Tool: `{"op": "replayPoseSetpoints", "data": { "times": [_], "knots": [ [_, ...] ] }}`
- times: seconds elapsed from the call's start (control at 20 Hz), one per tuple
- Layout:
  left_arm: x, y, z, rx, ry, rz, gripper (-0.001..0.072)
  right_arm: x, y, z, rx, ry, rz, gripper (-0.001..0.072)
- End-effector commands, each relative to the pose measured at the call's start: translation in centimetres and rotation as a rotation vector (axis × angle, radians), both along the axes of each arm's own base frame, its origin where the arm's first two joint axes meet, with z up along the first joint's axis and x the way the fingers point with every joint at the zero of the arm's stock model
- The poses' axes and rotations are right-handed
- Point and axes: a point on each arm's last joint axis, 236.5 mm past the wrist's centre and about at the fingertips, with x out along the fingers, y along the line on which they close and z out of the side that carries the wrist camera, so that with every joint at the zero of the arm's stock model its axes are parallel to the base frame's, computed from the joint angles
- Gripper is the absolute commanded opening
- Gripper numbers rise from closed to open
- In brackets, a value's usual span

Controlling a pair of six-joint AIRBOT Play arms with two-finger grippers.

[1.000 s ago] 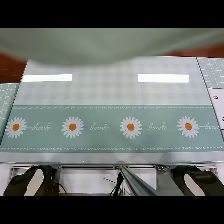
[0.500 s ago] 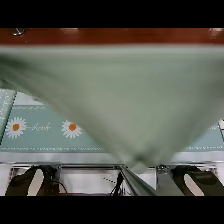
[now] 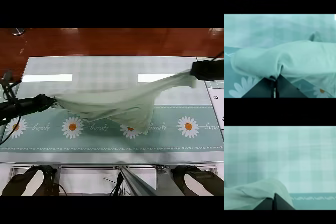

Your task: Fold the shirts.

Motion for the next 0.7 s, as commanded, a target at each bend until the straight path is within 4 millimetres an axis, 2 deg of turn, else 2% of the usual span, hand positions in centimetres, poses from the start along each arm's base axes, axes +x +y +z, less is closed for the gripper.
{"op": "replayPoseSetpoints", "data": {
  "times": [0.0, 0.1, 0.25, 0.3, 0.35, 0.4, 0.45, 0.55, 0.65],
  "knots": [
    [3.7, 1.2, -5.0, 0.026, 0.058, 0.066, 0.0026, 5.8, 0.4, -5.3, 0.017, 0.085, -0.009, 0.0016],
    [5.3, 0.8, -6.8, 0.006, 0.115, 0.049, 0.0025, 8.0, 0.5, -7.2, 0.058, 0.132, -0.042, 0.0016],
    [6.5, -0.1, -8.1, -0.049, 0.174, 0.03, 0.0032, 9.5, 1.2, -9.3, 0.187, 0.179, -0.078, 0.0018],
    [6.9, -0.2, -8.1, -0.059, 0.176, 0.028, 0.0082, 9.5, 1.2, -9.6, 0.244, 0.194, -0.099, 0.002],
    [7.1, -0.1, -7.7, -0.059, 0.172, 0.022, 0.0308, 9.4, 0.8, -9.6, 0.29, 0.206, -0.126, 0.0148],
    [7.2, 0.1, -7.2, -0.052, 0.172, 0.002, 0.0696, 8.8, 0.3, -9.6, 0.333, 0.228, -0.142, 0.0526],
    [6.8, 0.7, -6.7, -0.024, 0.181, -0.039, 0.0703, 8.0, -0.4, -9.4, 0.352, 0.261, -0.13, 0.0627],
    [5.6, 3.0, -5.3, 0.02, 0.235, -0.096, 0.0702, 4.9, -3.1, -9.2, 0.327, 0.352, -0.111, 0.0627],
    [4.1, 4.9, -3.9, -0.028, 0.289, -0.086, 0.0702, 1.4, -6.7, -9.0, 0.231, 0.421, -0.117, 0.0626]
  ]
}}
